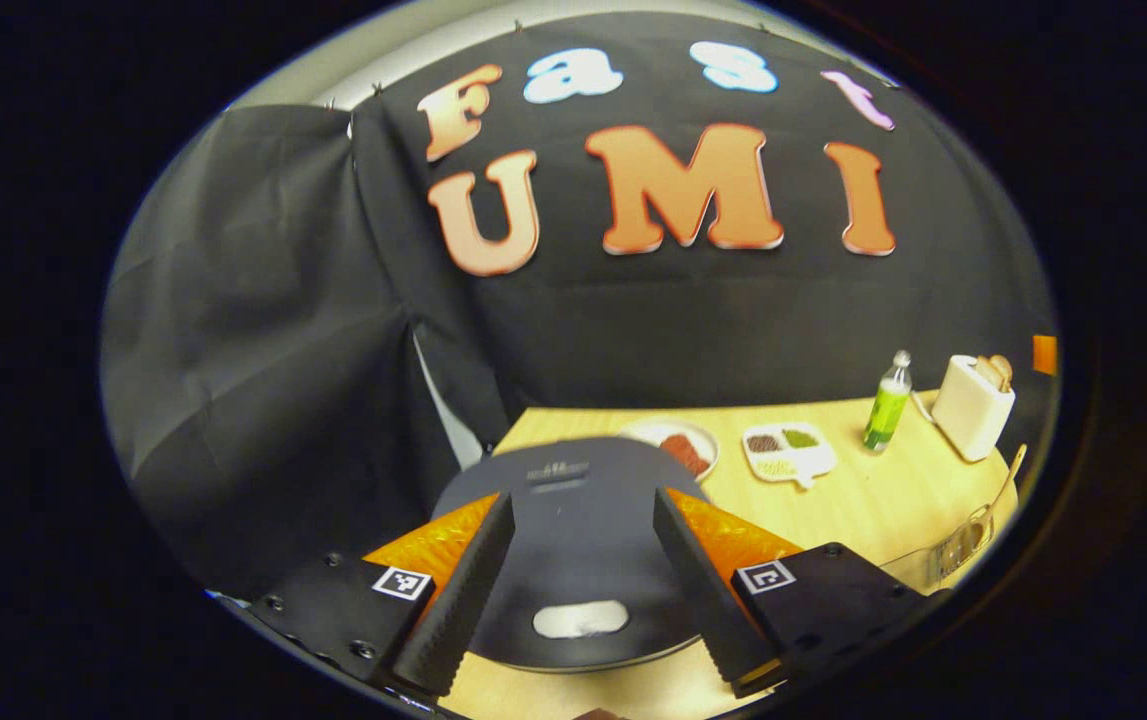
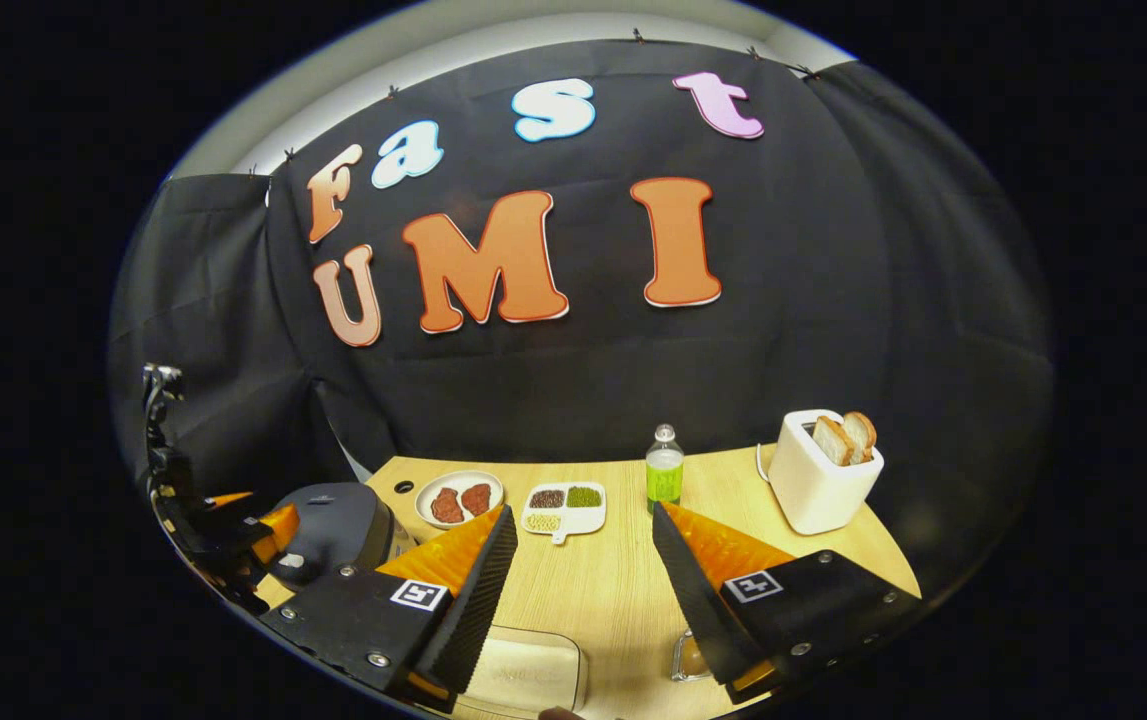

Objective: Close the left gripper, press the button to open the rice cooker; take a wooden spoon from the chopstick holder with the right hand, scoop a spoonful of rice and pour it into the rice cooker, then put the wooden spoon back into the chopstick holder.

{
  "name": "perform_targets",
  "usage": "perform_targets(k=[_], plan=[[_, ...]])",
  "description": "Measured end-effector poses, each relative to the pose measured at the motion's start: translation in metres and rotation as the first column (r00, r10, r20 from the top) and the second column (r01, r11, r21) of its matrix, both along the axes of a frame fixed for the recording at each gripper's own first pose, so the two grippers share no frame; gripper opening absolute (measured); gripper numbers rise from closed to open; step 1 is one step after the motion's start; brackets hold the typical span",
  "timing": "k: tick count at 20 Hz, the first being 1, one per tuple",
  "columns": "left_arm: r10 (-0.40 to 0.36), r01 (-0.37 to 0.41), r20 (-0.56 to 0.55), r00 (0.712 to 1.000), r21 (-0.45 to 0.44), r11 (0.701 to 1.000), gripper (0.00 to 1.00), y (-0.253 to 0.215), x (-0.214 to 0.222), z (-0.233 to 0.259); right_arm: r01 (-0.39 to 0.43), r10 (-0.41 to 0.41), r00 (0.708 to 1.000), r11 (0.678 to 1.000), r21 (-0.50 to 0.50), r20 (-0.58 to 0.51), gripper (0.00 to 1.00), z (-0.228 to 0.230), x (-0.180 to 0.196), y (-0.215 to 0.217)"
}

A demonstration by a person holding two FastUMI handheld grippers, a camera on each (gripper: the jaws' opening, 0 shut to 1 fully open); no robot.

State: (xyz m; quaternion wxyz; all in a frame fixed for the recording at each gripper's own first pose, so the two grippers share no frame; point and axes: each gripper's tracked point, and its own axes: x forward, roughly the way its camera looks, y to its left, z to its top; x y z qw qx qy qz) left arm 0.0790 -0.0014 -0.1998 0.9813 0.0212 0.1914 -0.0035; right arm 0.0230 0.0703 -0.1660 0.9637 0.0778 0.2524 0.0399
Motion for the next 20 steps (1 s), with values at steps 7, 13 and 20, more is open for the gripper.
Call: perform_targets(k=[7, 13, 20], plan=[[-0.062, 0.079, 0.228, 0.972, -0.070, 0.994, 1.00, -0.017, -0.013, 0.115, -0.014, 0.022, 0.985, 0.999, -0.049, 0.171, 0.85, 0.057, 0.012, 0.007], [-0.063, 0.094, 0.323, 0.944, -0.079, 0.992, 1.00, -0.009, -0.032, 0.151, -0.020, 0.040, 0.957, 0.997, -0.075, 0.287, 0.85, 0.089, 0.012, 0.011], [-0.058, 0.093, 0.374, 0.925, -0.077, 0.993, 0.96, -0.005, -0.050, 0.164, -0.039, 0.067, 0.940, 0.995, -0.089, 0.333, 0.94, 0.098, 0.008, 0.016]])
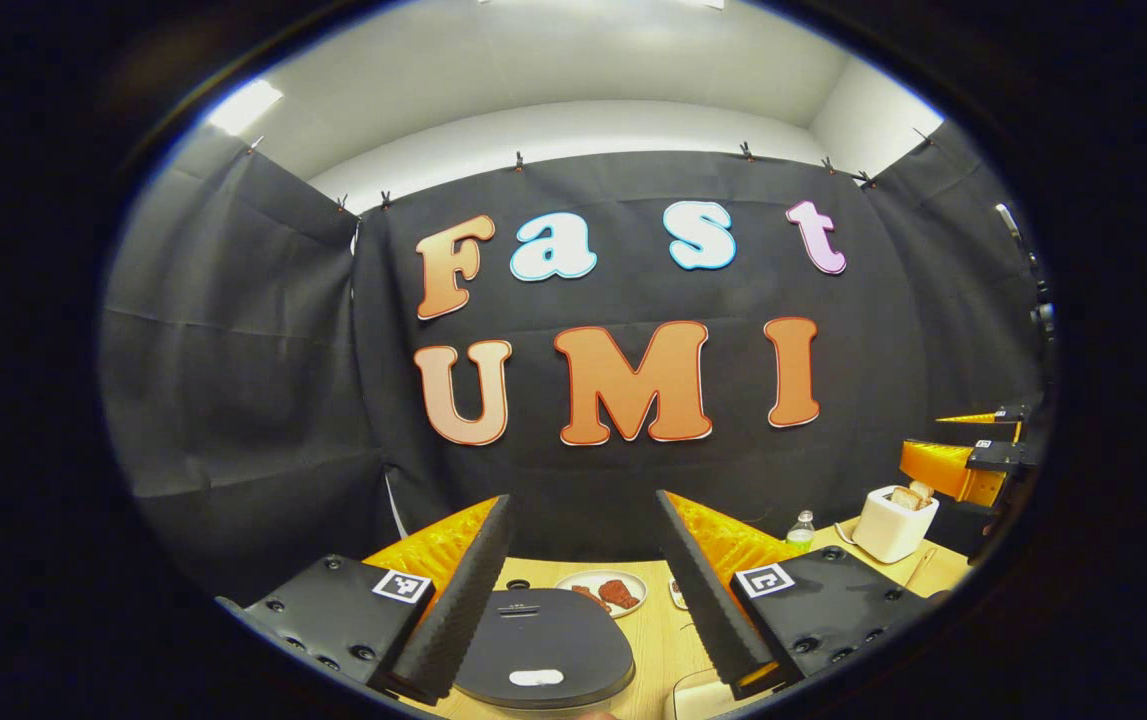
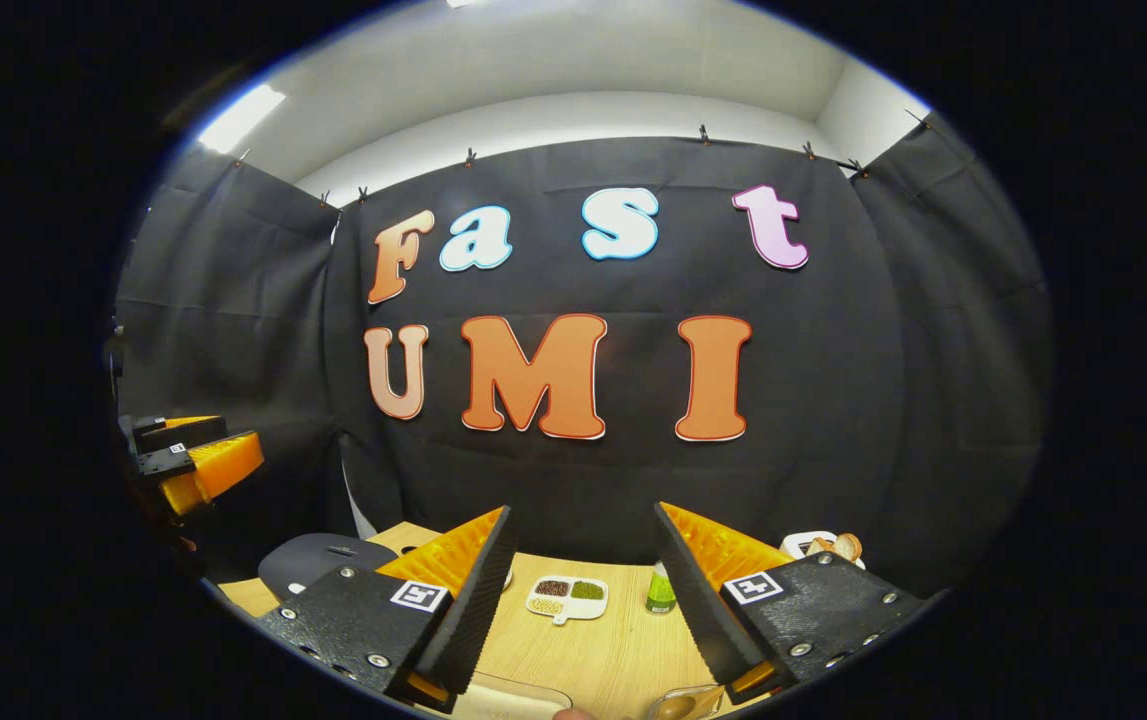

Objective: Close the left gripper, press the button to open the rice cooker; take a wooden spoon from the chopstick holder with the right hand, scoop a spoonful of rice and pour it into the rice cooker, then put the wooden spoon back into the chopstick holder.

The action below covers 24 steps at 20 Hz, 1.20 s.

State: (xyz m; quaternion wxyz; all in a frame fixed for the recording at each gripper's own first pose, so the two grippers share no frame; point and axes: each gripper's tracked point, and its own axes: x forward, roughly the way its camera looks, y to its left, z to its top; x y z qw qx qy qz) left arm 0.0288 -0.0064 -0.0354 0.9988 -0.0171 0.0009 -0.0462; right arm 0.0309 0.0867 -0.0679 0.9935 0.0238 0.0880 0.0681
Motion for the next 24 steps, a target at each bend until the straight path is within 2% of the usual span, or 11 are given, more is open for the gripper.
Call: perform_targets(k=[1, 2, 3, 4, 5, 6, 24], plan=[[-0.005, 0.005, 0.005, 1.000, 0.005, 1.000, 0.95, -0.003, -0.002, 0.001, -0.001, 0.001, 1.000, 1.000, -0.001, 0.007, 0.86, 0.003, 0.000, 0.001], [-0.005, 0.005, 0.013, 1.000, 0.010, 1.000, 0.93, -0.004, -0.003, 0.001, -0.005, 0.005, 1.000, 1.000, 0.000, 0.014, 0.87, 0.005, 0.000, 0.001], [-0.008, 0.007, 0.018, 1.000, 0.014, 1.000, 0.92, 0.000, -0.006, 0.005, -0.007, 0.007, 1.000, 1.000, -0.001, 0.020, 0.94, 0.006, -0.001, 0.001], [-0.010, 0.010, 0.017, 1.000, 0.011, 1.000, 0.91, -0.002, -0.006, 0.006, -0.009, 0.009, 1.000, 1.000, -0.003, 0.023, 0.88, 0.007, -0.001, 0.001], [-0.013, 0.013, 0.019, 1.000, 0.004, 1.000, 0.90, -0.004, -0.006, 0.008, -0.009, 0.009, 1.000, 1.000, -0.003, 0.028, 0.94, 0.008, -0.002, 0.000], [-0.010, 0.010, 0.020, 1.000, 0.001, 1.000, 0.89, -0.005, -0.006, 0.009, -0.008, 0.008, 0.999, 1.000, -0.001, 0.034, 0.89, 0.010, -0.001, -0.001], [-0.003, 0.003, 0.026, 1.000, 0.010, 1.000, 0.88, -0.015, -0.003, 0.010, -0.020, 0.020, 1.000, 1.000, 0.001, 0.007, 0.89, 0.008, 0.001, 0.002]])
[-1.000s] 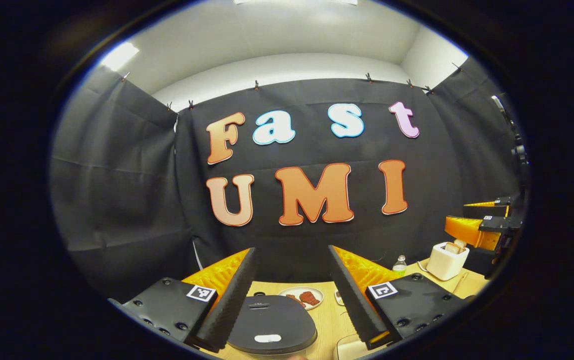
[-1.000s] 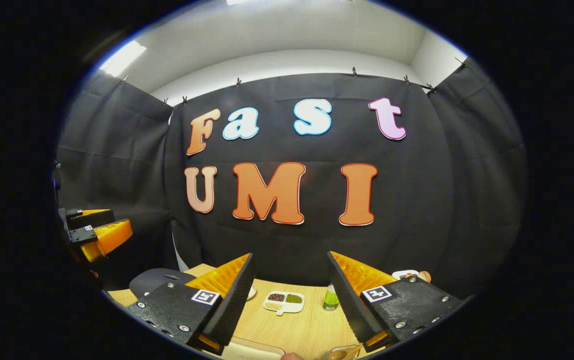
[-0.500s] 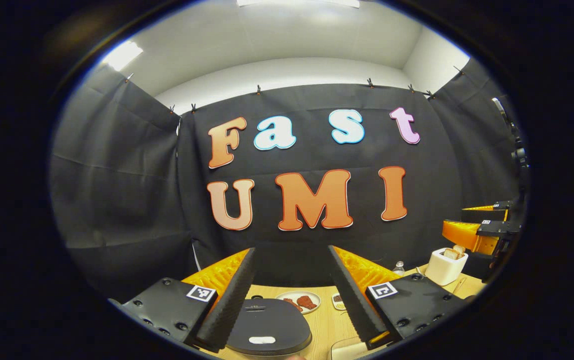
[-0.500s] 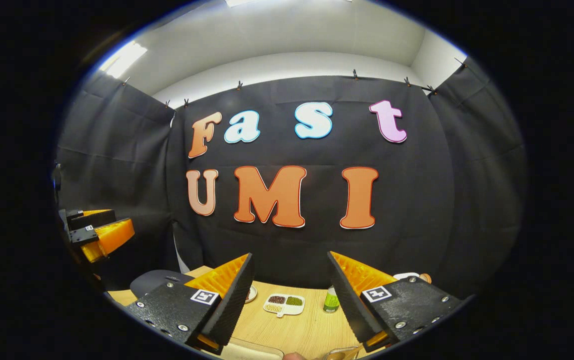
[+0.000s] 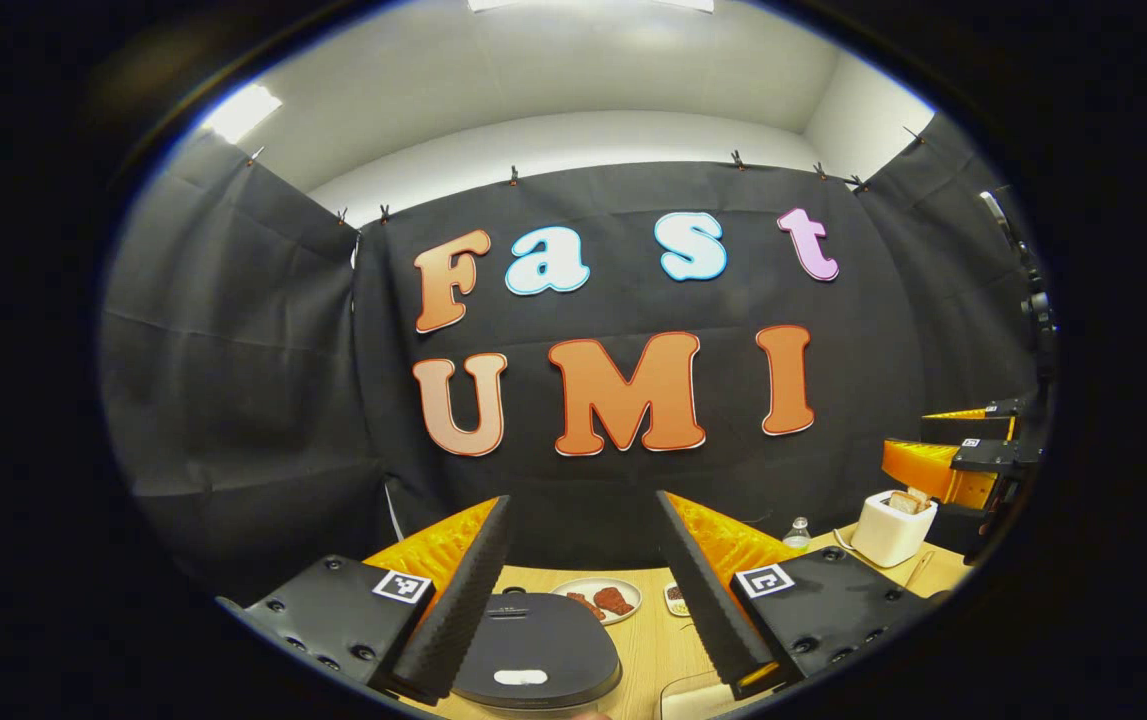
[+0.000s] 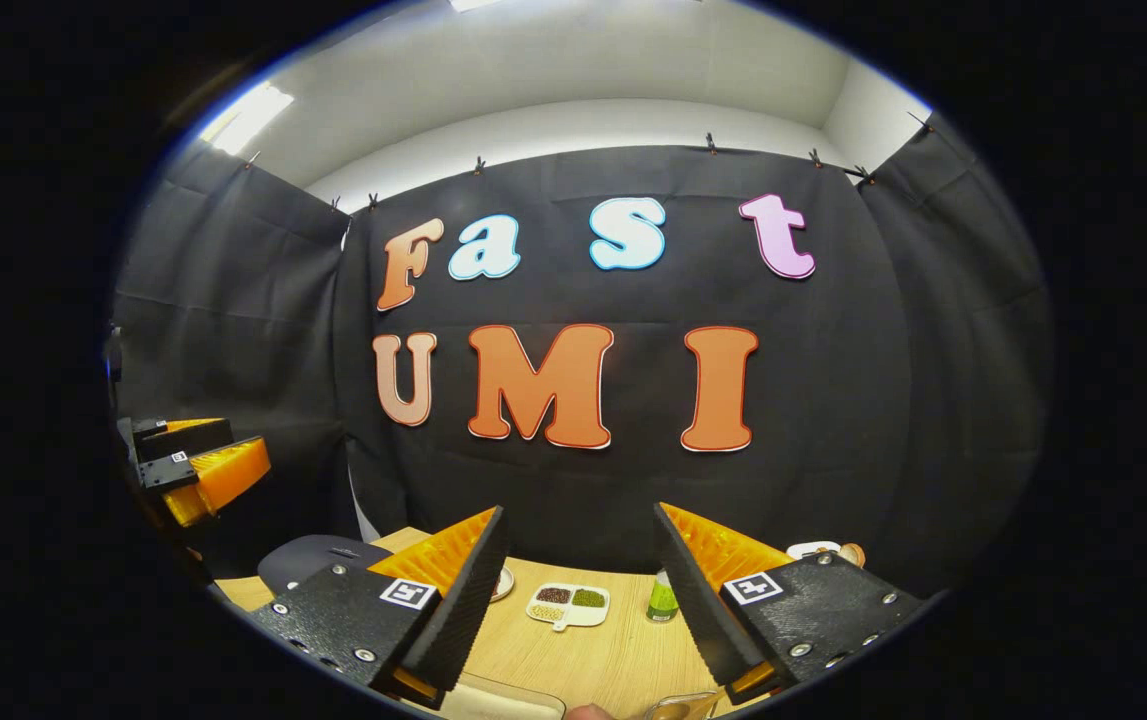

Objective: Close the left gripper, press the button to open the rice cooker; take a wooden spoon from the chopstick holder with the right hand, scoop a spoonful of rice and pour it into the rice cooker, then put the wooden spoon back into the chopstick holder.

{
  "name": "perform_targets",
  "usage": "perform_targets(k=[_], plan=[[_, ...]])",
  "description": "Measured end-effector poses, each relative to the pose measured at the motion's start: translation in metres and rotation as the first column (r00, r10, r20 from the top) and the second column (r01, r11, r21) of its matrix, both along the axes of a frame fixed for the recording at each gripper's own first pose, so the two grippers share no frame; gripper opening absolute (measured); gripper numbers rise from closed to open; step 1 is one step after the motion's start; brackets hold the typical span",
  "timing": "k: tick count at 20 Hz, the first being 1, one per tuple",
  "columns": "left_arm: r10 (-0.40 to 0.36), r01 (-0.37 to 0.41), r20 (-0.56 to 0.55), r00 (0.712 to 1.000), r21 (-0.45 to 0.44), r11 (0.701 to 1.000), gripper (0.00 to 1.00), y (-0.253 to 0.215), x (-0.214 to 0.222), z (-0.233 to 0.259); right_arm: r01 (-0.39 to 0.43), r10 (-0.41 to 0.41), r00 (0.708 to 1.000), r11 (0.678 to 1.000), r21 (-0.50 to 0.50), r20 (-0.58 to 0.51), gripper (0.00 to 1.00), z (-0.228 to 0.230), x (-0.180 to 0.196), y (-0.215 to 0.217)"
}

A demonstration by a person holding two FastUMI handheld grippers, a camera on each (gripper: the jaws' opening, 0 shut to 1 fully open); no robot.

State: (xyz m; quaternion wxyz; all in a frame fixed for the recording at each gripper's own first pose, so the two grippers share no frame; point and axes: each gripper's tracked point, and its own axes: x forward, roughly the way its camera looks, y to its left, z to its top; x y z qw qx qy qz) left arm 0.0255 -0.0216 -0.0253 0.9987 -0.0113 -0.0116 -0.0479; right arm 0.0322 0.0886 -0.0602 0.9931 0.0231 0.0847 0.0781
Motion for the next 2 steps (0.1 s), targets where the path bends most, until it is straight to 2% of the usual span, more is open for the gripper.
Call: perform_targets(k=[2], plan=[[-0.009, 0.009, 0.002, 1.000, 0.005, 1.000, 0.88, -0.0015, 0.0013, 0.0016, 0.001, -0.001, 1.000, 1.000, -0.004, -0.004, 0.89, 0.0004, 0.0006, 0.0001]])
